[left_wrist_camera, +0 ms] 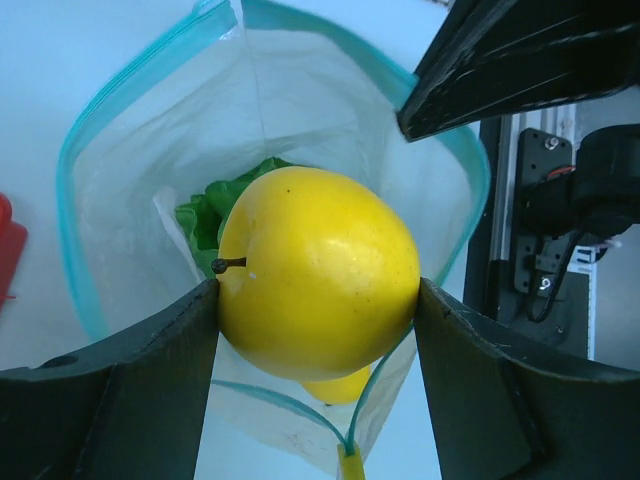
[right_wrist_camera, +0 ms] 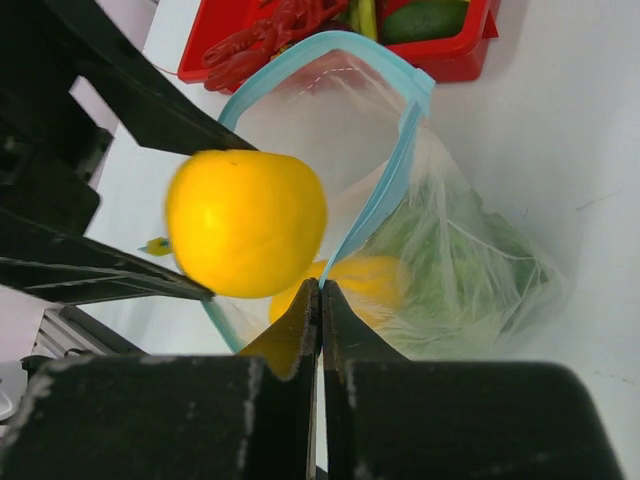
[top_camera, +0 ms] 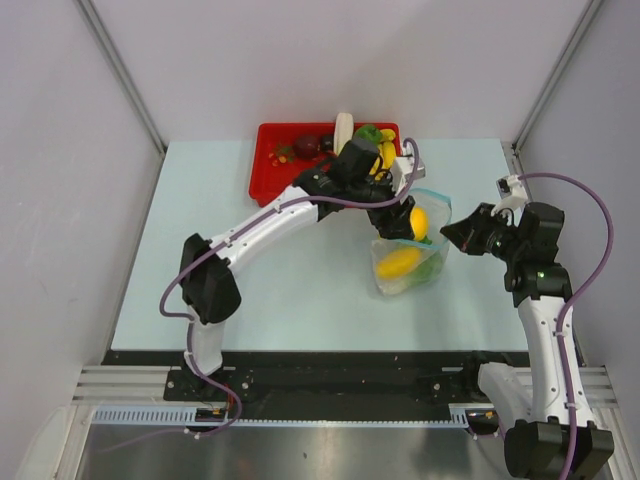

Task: Place the food in the zip-top bag and seal the zipper
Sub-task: Place the fake fruit in the zipper food storage bag.

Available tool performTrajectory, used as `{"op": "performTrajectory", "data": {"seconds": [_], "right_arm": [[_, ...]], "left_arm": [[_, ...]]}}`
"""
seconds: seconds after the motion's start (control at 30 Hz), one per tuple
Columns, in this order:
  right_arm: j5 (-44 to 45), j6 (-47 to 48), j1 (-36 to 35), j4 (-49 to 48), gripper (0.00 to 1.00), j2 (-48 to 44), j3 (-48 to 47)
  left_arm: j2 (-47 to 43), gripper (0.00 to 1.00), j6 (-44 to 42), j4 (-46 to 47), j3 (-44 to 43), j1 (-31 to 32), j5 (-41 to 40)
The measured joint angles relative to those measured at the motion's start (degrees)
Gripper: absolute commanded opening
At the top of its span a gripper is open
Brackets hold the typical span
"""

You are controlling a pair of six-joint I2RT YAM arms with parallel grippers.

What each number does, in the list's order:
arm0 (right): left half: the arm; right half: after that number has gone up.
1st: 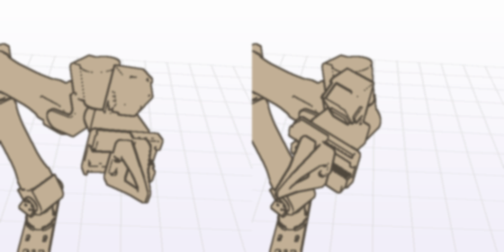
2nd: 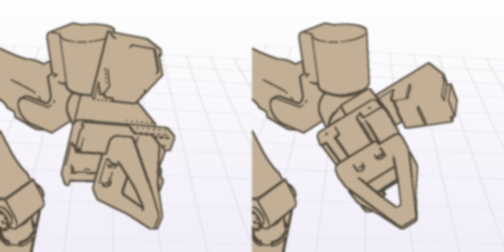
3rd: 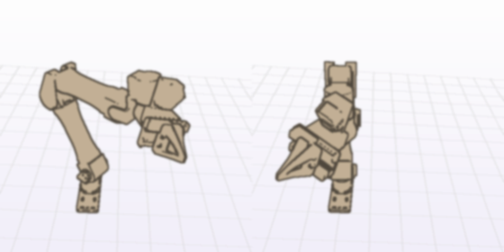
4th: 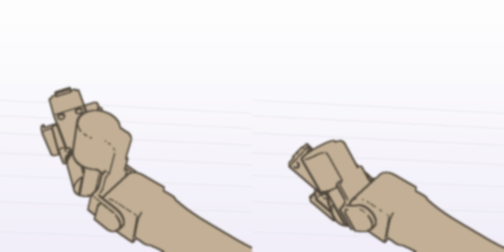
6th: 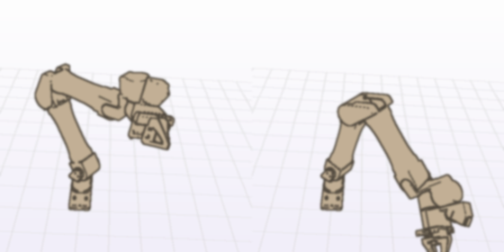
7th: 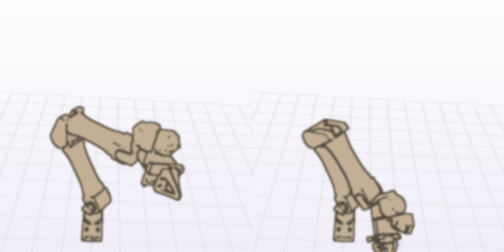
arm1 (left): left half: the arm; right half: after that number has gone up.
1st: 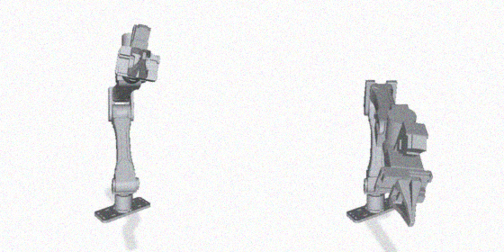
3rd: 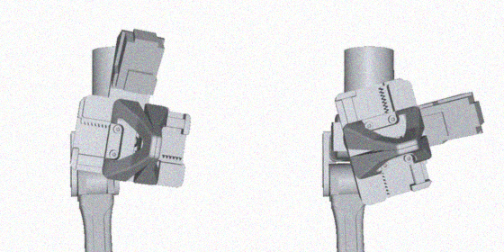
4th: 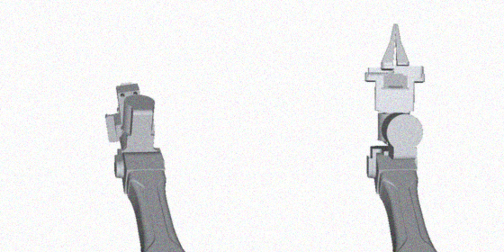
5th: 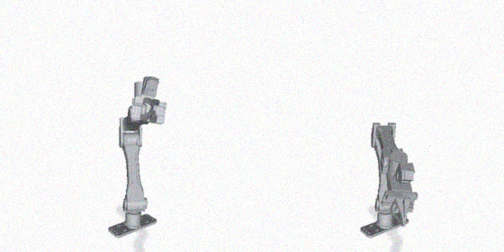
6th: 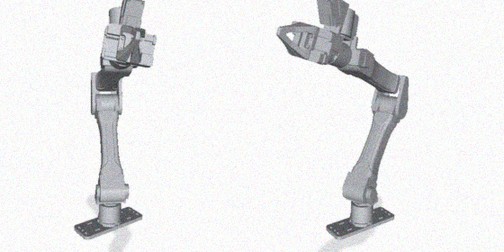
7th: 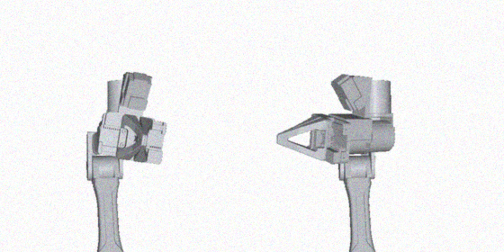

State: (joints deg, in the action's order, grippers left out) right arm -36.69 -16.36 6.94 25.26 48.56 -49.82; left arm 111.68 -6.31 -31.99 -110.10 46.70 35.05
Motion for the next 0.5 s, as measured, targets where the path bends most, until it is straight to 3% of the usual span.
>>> {"op": "performTrajectory", "data": {"seconds": [0.03, 0.1, 0.13, 0.4, 0.5], "right_arm": [[-0.04, -0.02, 0.0, 0.11, 0.0, -0.04, 0.0], [-0.22, -0.02, 0.0, 0.26, 0.0, -0.07, 0.02], [-0.24, 0.0, 0.0, 0.28, 0.0, -0.07, 0.04], [-0.22, 0.42, 0.22, 0.7, 0.0, -0.26, 0.11], [-0.26, 0.92, 0.85, 0.98, 0.0, -0.52, 0.11]], "left_arm": [[0.57, 0.77, -0.35, -0.42, 0.07, 0.22, -0.37], [1.51, 0.98, -0.74, -0.74, 0.07, 0.52, -1.44], [1.84, 1.0, -0.79, -0.74, 0.07, 0.55, -2.12], [2.21, 1.0, 4.37, 4.28, -1.09, -2.1, -6.19], [2.75, 0.92, 5.33, 4.74, -3.58, -6.29, -8.63]]}}
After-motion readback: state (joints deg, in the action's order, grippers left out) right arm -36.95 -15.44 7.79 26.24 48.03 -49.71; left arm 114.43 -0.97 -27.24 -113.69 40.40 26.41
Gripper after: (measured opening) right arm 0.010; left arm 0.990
